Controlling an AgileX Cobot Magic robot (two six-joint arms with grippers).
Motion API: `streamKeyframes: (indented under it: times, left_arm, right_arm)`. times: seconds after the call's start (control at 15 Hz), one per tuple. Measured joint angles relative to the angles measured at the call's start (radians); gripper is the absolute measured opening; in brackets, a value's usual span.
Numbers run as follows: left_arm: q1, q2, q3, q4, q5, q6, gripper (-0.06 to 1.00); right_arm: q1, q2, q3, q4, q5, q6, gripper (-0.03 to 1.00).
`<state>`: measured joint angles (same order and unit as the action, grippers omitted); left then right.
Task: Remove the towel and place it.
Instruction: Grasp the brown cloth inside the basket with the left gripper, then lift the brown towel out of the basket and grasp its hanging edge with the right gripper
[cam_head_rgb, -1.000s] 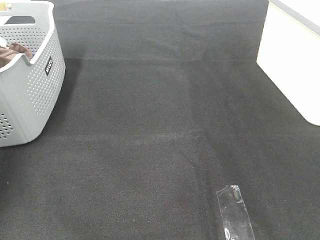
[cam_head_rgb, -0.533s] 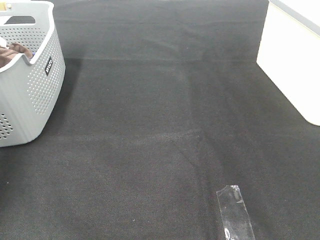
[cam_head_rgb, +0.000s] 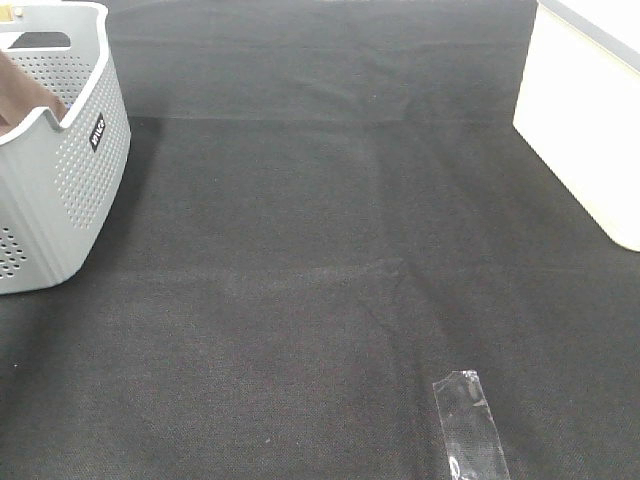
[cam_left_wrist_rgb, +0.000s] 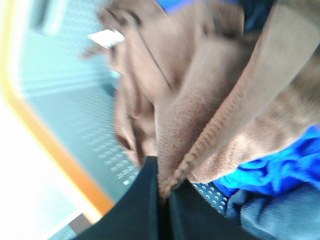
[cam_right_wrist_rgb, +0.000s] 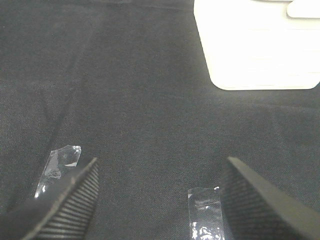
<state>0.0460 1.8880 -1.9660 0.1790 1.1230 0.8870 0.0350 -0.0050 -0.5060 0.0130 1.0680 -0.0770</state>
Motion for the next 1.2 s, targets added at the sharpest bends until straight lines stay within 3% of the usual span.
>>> streamKeyframes:
  times: [0.07, 0.2, 0.6, 0.87, 1.0, 1.2]
  left_arm:
    - [0.0, 0.0, 0.0, 0.0, 0.0, 0.0, 0.0]
    - [-0.109, -0.116, 0.0, 0.034, -0.018, -0.055, 0.0]
    - [-0.365, -0.337, 0.0, 0.15, -0.227, -0.146, 0.0]
    - [-0.513, -0.386, 0.0, 0.156, -0.233, -0.158, 0.0]
    - [-0.591, -0.385, 0.0, 0.156, -0.233, -0.161, 0.0]
    - [-0.654, -0.385, 0.0, 0.154, -0.233, -0.218, 0.0]
  right_arm:
    - [0.0, 0.0, 0.0, 0.0, 0.0, 0.0, 0.68]
    - [0.0, 0.0, 0.0, 0.0, 0.0, 0.0, 0.68]
    - [0.0, 0.0, 0.0, 0.0, 0.0, 0.0, 0.68]
    - [0.0, 0.0, 0.0, 0.022, -0.002, -0.025, 0.68]
    - [0.0, 0.033, -0.011, 0.122, -0.037, -0.126, 0.68]
    - [0.0, 0.177, -0.019, 0.399, -0.192, -0.366, 0.68]
